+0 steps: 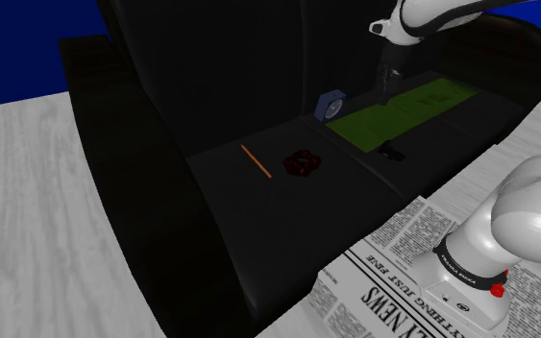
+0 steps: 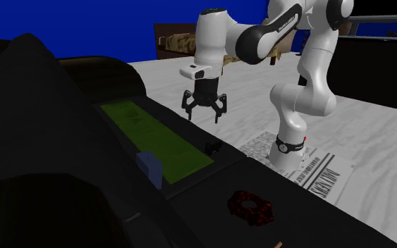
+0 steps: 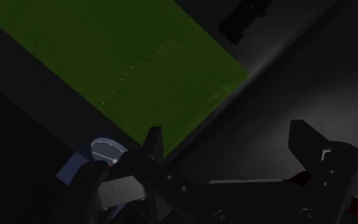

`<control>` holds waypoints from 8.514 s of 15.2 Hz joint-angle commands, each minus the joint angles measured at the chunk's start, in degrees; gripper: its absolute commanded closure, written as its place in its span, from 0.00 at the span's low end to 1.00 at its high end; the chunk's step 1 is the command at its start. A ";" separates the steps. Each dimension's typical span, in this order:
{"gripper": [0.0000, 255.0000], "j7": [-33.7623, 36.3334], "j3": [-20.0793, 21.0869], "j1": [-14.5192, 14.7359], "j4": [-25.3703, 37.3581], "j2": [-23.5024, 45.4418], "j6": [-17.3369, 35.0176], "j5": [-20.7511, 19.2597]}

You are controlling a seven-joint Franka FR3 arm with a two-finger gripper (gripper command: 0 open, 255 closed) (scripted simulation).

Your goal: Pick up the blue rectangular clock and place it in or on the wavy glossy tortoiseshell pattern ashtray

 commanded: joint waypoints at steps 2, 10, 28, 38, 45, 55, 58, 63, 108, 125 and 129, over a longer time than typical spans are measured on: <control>0.00 -8.91 -3.57 1.43 2.79 5.93 4.87 1.64; 0.00 -34.47 -8.93 3.94 15.07 24.80 13.00 14.72; 0.00 -54.07 -4.82 -0.46 27.33 42.97 17.86 28.74; 1.00 -54.36 -4.97 -0.49 26.96 42.83 18.07 28.82; 1.00 -53.43 -5.35 -0.07 28.09 41.77 16.01 27.88; 1.00 -51.48 -6.39 0.61 31.50 38.33 9.59 25.26; 1.00 -50.98 -6.61 0.73 32.79 37.50 7.58 24.63; 1.00 -50.26 -6.90 0.87 35.23 36.34 4.15 23.73; 1.00 -7.91 12.65 16.06 -7.00 4.85 16.92 7.28; 0.00 -7.80 12.87 16.09 -6.33 3.09 14.49 7.26; 0.00 -7.77 13.15 16.14 -4.63 1.00 10.70 7.32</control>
